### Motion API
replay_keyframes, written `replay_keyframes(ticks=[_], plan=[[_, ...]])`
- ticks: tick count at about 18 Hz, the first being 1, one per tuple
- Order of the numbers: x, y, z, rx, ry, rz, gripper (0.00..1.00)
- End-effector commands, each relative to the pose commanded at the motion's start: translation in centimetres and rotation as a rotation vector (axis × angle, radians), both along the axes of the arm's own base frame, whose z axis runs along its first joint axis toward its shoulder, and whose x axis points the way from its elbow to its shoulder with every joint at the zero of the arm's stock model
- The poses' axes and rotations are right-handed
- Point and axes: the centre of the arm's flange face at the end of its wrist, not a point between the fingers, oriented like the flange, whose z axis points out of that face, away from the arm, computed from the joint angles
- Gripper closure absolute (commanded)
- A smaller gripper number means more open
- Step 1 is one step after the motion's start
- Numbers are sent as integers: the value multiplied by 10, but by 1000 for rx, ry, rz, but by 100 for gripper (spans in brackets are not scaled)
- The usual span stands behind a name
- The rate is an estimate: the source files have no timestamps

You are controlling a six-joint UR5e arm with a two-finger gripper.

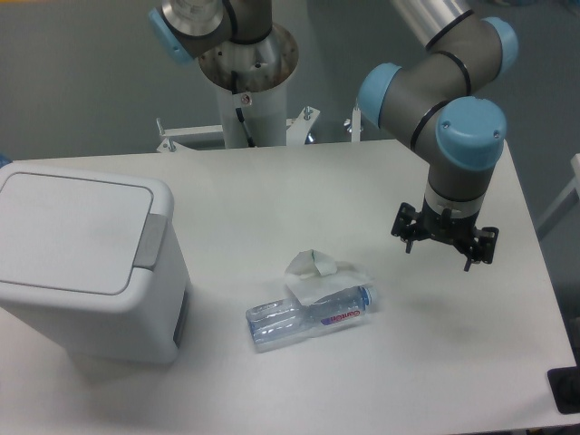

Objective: Open the trash can

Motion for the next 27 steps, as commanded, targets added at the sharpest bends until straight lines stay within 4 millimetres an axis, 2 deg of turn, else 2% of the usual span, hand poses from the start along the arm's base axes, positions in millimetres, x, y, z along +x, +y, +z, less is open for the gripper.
replay_keyframes(ticks=[5,8,10,13,17,21,27], plan=[[2,0,2,8,1,-7,0],[9,10,5,16,4,-20,0],[9,9,6,19,4,-18,0],[15,9,17,72,-9,76,0],[32,18,38,175,-48,233,0],[55,33,69,319,-120,366,0],[83,49,107,429,-172,429,0]])
